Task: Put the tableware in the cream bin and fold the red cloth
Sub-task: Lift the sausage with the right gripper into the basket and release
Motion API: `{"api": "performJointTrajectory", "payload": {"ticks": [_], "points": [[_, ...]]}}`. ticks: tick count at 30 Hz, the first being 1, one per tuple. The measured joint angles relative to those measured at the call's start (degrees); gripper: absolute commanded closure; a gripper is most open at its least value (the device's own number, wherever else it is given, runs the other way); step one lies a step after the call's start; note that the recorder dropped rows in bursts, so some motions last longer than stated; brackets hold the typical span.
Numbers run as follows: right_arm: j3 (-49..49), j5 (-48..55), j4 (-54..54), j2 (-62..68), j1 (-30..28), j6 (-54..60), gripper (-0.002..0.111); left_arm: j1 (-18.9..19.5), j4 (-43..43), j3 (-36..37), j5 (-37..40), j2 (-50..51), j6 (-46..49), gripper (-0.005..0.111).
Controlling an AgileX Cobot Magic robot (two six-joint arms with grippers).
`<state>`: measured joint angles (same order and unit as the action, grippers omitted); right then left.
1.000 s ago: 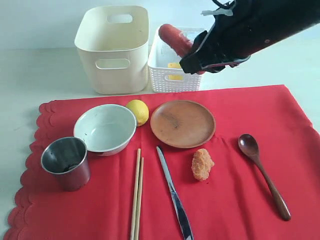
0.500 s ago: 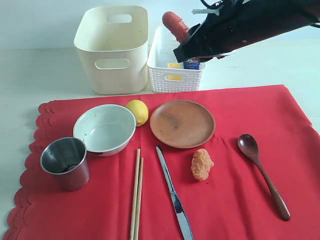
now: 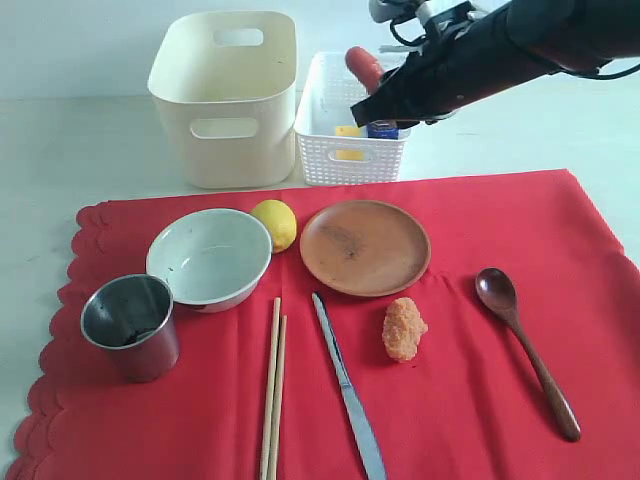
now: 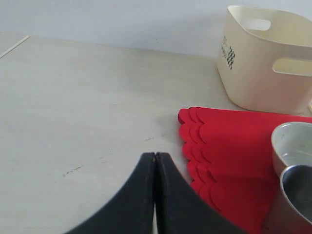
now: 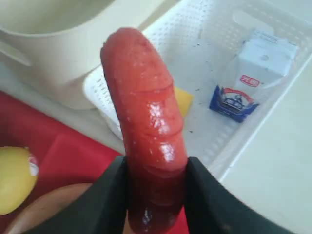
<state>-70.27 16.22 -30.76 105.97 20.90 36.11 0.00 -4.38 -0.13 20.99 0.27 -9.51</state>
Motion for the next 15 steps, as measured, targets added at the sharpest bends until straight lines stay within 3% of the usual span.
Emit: {"api": "performJointTrajectory", "payload": {"ticks": [15], "points": [[-11.1,-1.8,-0.2,10.0,-1.4,2.1,0.108,0.0,0.0,0.0,0.0,0.0,0.0,0.107]]}}
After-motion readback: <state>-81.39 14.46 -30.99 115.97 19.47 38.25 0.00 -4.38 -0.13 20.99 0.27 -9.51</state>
